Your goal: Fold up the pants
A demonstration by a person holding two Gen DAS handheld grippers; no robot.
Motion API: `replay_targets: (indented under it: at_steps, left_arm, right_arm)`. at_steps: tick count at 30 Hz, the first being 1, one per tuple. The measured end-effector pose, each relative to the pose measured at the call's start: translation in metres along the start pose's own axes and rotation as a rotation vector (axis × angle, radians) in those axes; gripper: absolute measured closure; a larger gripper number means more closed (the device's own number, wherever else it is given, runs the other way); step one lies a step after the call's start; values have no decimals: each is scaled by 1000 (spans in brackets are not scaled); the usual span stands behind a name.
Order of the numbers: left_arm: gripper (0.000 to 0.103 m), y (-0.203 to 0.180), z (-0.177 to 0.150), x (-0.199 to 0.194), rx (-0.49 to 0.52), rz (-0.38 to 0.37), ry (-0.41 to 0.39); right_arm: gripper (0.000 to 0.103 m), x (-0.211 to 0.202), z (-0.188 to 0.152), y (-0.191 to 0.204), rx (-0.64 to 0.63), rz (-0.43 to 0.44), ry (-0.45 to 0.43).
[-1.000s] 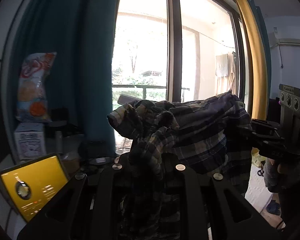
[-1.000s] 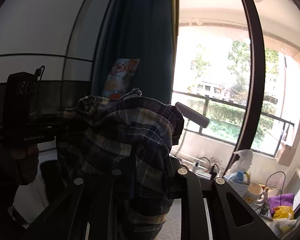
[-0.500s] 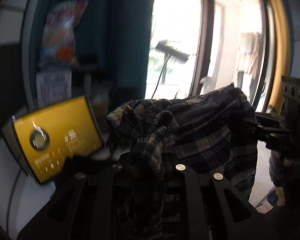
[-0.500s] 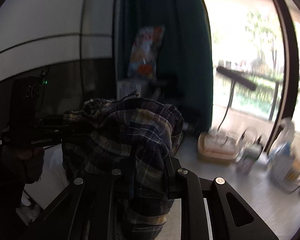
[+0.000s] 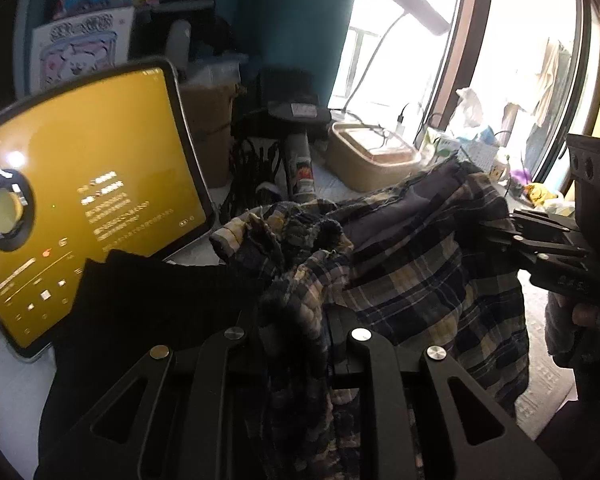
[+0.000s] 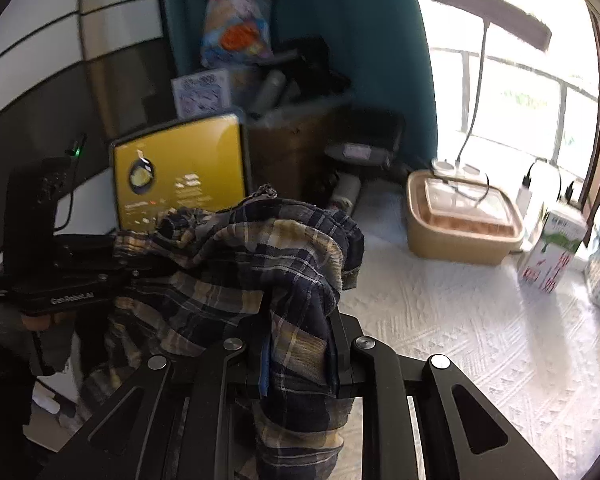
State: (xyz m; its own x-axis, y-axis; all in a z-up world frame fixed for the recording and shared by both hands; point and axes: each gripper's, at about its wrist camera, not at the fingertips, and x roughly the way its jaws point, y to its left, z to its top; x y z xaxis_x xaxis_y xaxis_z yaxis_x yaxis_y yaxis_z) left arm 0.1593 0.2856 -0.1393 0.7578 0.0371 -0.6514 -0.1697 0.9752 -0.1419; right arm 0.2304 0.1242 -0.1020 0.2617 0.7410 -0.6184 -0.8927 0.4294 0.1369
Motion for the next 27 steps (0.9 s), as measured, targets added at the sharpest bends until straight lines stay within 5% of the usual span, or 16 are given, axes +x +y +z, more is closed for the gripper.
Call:
replay_targets:
  at_steps: [15, 18, 22, 25, 27]
  left_arm:
    - [80, 6, 23, 55, -3, 11, 120]
    - [75, 12, 17, 53, -39, 17, 123]
    - [67, 15, 12, 46, -58, 52, 121]
    - [49, 18, 9, 38, -76, 100, 112]
    - [47, 19, 8, 33, -85, 106, 103]
  right_arm:
    - [82, 65, -22, -55, 118, 15, 127]
    - [73, 69, -25, -54, 116, 2, 137]
    - [39, 66, -26, -54, 114, -52, 133]
    - [39, 59, -26, -52, 103, -71, 130]
    - [39, 54, -27, -48, 87, -89, 133]
